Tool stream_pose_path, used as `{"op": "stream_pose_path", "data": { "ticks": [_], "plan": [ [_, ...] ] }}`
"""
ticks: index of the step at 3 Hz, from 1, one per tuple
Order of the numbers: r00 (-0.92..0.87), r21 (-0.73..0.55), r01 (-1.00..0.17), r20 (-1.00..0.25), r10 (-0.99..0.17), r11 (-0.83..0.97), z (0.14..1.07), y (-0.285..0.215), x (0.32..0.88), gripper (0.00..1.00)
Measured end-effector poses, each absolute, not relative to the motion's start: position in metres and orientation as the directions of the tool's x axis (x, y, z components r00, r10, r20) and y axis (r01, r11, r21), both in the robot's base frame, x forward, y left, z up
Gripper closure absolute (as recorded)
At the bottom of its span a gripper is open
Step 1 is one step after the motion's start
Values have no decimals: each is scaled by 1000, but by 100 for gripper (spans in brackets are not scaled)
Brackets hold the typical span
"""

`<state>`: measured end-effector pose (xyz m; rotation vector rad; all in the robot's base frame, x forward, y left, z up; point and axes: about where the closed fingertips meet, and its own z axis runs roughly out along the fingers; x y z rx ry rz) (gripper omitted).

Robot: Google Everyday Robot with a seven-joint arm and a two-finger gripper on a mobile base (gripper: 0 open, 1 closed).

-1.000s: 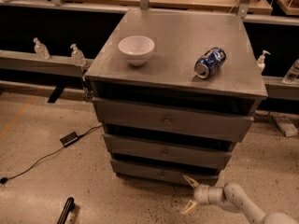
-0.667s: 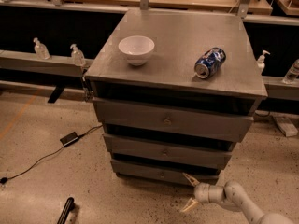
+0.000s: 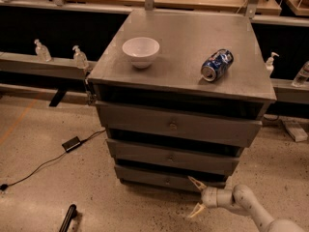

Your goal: Open bottom drawer

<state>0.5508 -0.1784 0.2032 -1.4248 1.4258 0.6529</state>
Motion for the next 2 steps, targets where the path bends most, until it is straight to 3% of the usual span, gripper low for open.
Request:
{"op": "stream_pose_path", "data": {
  "ticks": [2],
  "plan": [
    [248,-363,-921,-828,-504,143,211,-173,558,0]
  ]
}}
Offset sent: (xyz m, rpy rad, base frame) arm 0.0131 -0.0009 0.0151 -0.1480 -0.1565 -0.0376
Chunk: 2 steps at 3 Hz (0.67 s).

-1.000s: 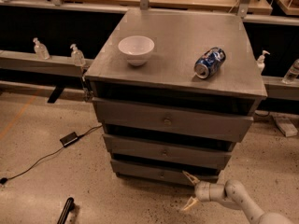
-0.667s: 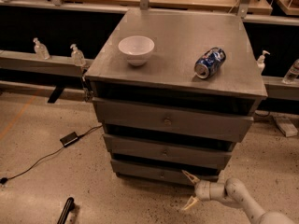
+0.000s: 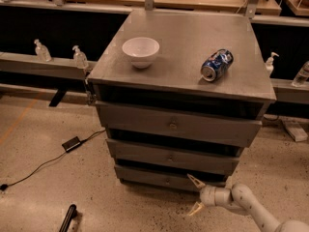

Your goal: Open bottom drawer

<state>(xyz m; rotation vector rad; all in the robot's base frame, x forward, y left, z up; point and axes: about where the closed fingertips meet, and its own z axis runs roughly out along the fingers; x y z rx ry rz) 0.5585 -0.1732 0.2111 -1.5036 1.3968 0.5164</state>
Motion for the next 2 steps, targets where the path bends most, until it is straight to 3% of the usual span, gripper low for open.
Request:
{"op": "stream_pose_path", "data": {
  "ticks": [2],
  "plan": [
    [254,-417,-902,-727,-637,116,189,-168,590,0]
  ]
}}
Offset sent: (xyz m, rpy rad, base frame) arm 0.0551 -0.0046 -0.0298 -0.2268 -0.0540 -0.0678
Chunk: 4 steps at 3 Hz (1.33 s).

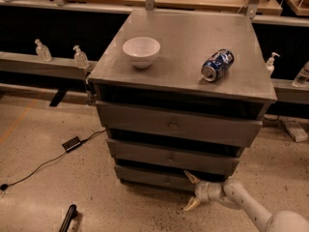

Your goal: Open bottom drawer

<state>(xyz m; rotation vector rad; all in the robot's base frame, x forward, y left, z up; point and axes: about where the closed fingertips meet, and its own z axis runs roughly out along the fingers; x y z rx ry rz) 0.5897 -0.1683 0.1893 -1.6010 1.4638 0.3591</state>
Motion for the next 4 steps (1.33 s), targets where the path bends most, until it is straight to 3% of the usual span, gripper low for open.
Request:
{"op": "stream_pose_path", "data": {
  "ticks": [2,4],
  "plan": [
    [225,-425,-895,-697,-680,139,173,-178,625,0],
    [164,-328,-937,-714,-681,118,159,-167,614,0]
  ]
}}
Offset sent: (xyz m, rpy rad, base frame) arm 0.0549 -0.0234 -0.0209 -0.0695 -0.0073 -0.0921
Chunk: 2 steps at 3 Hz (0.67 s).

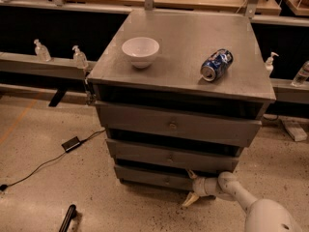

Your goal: Open bottom drawer

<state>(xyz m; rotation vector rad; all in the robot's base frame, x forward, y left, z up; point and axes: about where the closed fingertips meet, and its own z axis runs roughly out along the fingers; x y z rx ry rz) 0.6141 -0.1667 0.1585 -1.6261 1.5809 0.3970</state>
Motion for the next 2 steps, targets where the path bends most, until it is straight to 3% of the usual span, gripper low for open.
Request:
{"op": "stream_pose_path", "data": {
  "ticks": [2],
  "plan": [
    [156,-314,-942,-717,-679,115,159,-165,611,0]
  ]
}}
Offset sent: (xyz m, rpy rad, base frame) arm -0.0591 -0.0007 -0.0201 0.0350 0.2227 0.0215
